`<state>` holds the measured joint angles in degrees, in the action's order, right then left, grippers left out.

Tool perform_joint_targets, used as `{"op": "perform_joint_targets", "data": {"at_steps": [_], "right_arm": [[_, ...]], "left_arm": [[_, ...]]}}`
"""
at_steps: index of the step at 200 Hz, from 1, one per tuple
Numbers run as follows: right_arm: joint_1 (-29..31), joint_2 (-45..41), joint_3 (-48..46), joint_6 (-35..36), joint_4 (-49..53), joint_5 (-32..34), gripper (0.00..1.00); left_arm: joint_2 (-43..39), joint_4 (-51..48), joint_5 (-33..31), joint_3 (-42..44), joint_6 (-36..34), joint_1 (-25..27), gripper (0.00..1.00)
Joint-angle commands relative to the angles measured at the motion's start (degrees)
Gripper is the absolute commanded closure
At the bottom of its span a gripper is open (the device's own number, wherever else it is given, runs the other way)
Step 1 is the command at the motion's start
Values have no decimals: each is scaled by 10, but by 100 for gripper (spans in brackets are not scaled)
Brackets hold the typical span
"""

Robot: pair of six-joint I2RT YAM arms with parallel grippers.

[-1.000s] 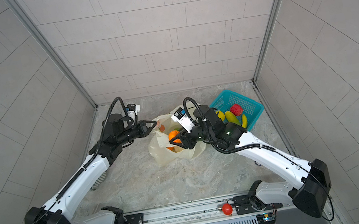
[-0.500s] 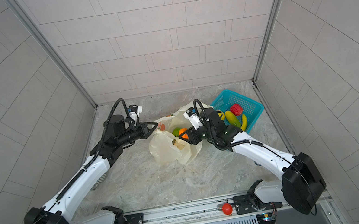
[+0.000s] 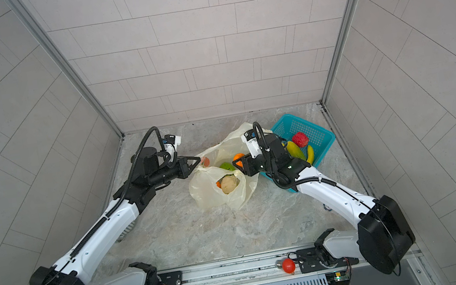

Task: Place the fruits into the plastic bag
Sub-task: 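Carry the orange persimmon into the bag and open the right gripper, then withdraw the right gripper from the bag and move it over the basket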

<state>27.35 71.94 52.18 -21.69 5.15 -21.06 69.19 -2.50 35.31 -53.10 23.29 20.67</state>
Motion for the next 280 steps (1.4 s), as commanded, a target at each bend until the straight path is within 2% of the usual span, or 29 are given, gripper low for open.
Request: {"op": "perform_joint_targets", "data": {"at_steps": [1, 52, 101, 114, 146, 170, 191, 280], "right_arm": [[6, 5, 19, 17, 28, 35, 52], [100, 53, 31, 78, 79, 80, 50], [106, 96, 9, 70, 78, 125, 46], [105, 105, 9, 69, 80, 139, 43], [103, 102, 12, 64, 86, 166, 27], [101, 80, 13, 64, 87, 195, 21], [97, 53, 13, 72, 87, 189, 21], [90, -101, 30, 117, 66, 83, 23]], "left_arm": [[-13, -2, 9, 3, -15, 3, 100], [-6, 4, 8, -3, -11, 3, 100], [-3, 5, 7, -2, -11, 6, 100], [-2, 5, 6, -3, -9, 6, 100], [-2, 6, 1, -6, -8, 6, 100], [-1, 7, 1, -4, -6, 6, 100], [2, 7, -3, -4, -6, 6, 100], [5, 6, -8, -2, -8, 6, 100]]}}
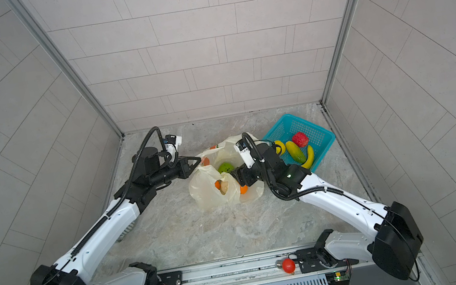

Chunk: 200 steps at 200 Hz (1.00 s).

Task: Place the fruits into the plastic bag
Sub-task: 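Withdraw the right gripper from the bag and move it over the basket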

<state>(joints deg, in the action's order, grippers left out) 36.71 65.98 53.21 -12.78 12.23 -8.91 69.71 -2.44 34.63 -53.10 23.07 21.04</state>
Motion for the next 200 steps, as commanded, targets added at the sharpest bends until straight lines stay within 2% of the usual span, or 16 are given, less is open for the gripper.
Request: {"op": "perform_joint_targets", "data": {"at_steps": [1, 35, 61, 68, 92, 117, 135, 165, 200], "right_arm": [[-4, -44, 20, 27, -5, -40, 23], [-29, -111, 56, 47, -4, -73, 22], [-80, -130, 85, 30, -11, -37, 21], [-97, -131, 86, 19, -18, -8, 20], [-158, -110, 86, -43, -16, 171, 19], [-237, -42, 86, -137, 41, 243, 20], [-280, 28, 84, -184, 75, 229, 20], [-323, 132, 70, -235, 76, 184, 20], [-354, 217, 78, -246, 68, 172, 21]], "left_arm": [[0, 5, -1, -2, -6, 2, 100], [-1, 5, -5, 0, -9, 2, 100], [-1, 5, -6, 1, -6, 2, 100], [-2, 8, -5, 1, -6, 2, 100], [-6, 10, -7, 4, -5, 2, 100], [-7, 11, -7, 4, -3, 2, 100], [-7, 13, -8, 4, -1, 2, 100], [-6, 14, -7, 4, -6, 2, 100], [-3, 21, -7, 8, -8, 2, 100]]}}
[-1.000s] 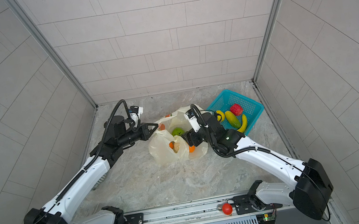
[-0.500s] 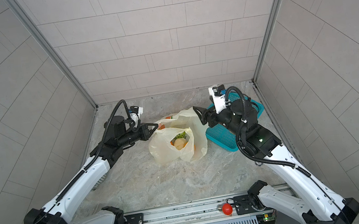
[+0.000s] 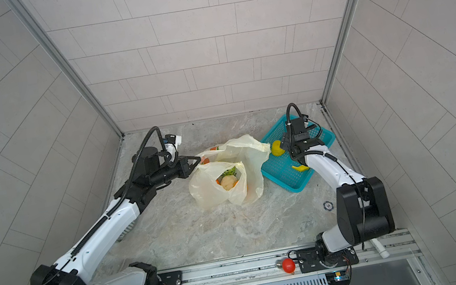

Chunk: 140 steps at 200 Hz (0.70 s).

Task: Place the fruits into the plastic bag
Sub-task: 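Withdraw the right gripper from the bag and move it over the basket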

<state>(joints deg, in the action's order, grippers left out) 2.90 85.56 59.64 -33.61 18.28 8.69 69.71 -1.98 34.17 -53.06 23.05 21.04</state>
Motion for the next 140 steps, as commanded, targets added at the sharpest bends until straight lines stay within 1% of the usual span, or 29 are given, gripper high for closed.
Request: {"op": "perform_joint_targets", "data": {"at_steps": [1, 24, 42, 54, 75, 98, 120, 140], "right_arm": [[-17, 24, 15, -38, 8, -4, 21], [-32, 73, 36, -38, 12, -16, 21], [-44, 116, 58, -39, 23, -44, 22], [-49, 146, 79, -18, 34, -77, 23], [-49, 185, 109, 7, 52, -97, 23], [-49, 209, 125, 35, 52, -91, 23], [-50, 228, 151, 67, 73, -78, 22], [-53, 239, 157, 71, 87, -86, 22]], "left_arm": [[-3, 17, -3, 8, -7, 2, 100], [-4, 20, 1, 8, -7, 2, 100], [-5, 21, 2, 8, -7, 2, 100], [-6, 20, 2, 8, -7, 2, 100], [-6, 20, 2, 10, -7, 2, 100], [-3, 20, -1, 12, -7, 2, 100], [0, 20, 1, 9, -3, 2, 100], [2, 20, 0, 7, -4, 2, 100]]}}
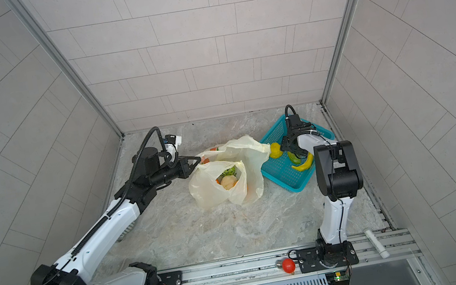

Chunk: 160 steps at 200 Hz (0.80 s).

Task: Place the fruits into the plastic bag
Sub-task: 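Withdraw the right gripper from the bag and move it over the basket, then grasp the yellow-green papaya in the basket with the right gripper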

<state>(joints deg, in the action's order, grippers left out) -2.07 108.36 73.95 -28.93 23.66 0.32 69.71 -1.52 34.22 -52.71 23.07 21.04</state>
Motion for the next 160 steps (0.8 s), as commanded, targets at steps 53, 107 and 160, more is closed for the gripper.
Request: {"op": "perform_joint_targets", "data": {"at_steps": [53, 107, 160], "right_arm": [[-3, -3, -48, -36, -11, -29, 32], [-3, -52, -82, -58, -39, -15, 60], [6, -192, -92, -114, -26, -56, 72]], "left_arm": [[6, 16, -2, 3, -1, 2, 100], [5, 16, -3, 4, 1, 2, 100], [8, 18, -4, 5, 4, 2, 100]]}}
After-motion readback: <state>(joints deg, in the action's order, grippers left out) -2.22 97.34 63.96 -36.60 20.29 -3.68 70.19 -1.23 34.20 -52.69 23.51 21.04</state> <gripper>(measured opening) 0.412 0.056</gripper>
